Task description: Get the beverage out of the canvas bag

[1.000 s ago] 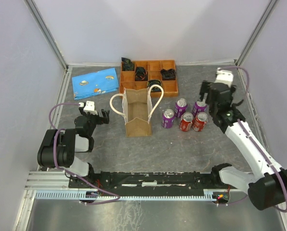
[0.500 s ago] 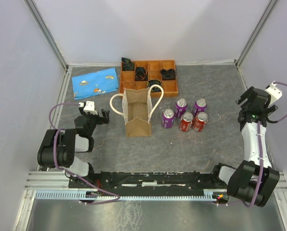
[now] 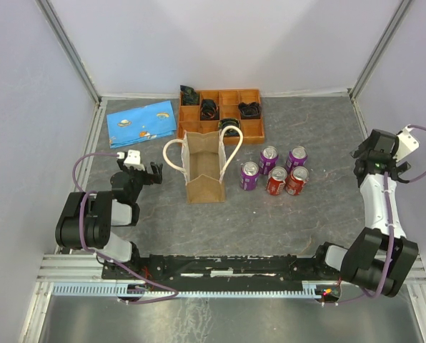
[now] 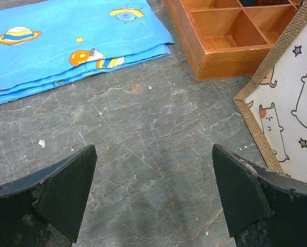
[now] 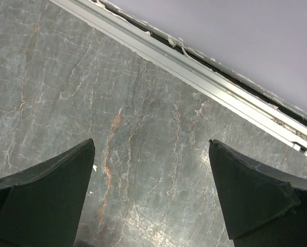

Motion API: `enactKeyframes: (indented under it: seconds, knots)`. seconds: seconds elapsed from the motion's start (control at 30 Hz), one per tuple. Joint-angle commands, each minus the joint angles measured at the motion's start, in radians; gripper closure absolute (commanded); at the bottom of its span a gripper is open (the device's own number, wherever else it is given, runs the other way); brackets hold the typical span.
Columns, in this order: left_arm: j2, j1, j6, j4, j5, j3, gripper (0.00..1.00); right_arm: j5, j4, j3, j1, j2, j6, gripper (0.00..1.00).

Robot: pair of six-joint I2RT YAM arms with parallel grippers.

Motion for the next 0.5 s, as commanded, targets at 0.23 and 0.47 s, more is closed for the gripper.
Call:
enactKeyframes:
  seconds: [0.23, 0.47]
  knots:
    - [-0.003, 0.004, 0.049, 0.057, 0.013, -0.003, 0.01, 0.053, -0.009, 0.022, 0.011, -0.053, 0.037, 0.01]
    - [-0.003, 0.004, 0.049, 0.057, 0.013, -0.003, 0.01, 0.062, -0.018, 0.04, 0.022, -0.029, 0.03, 0.01]
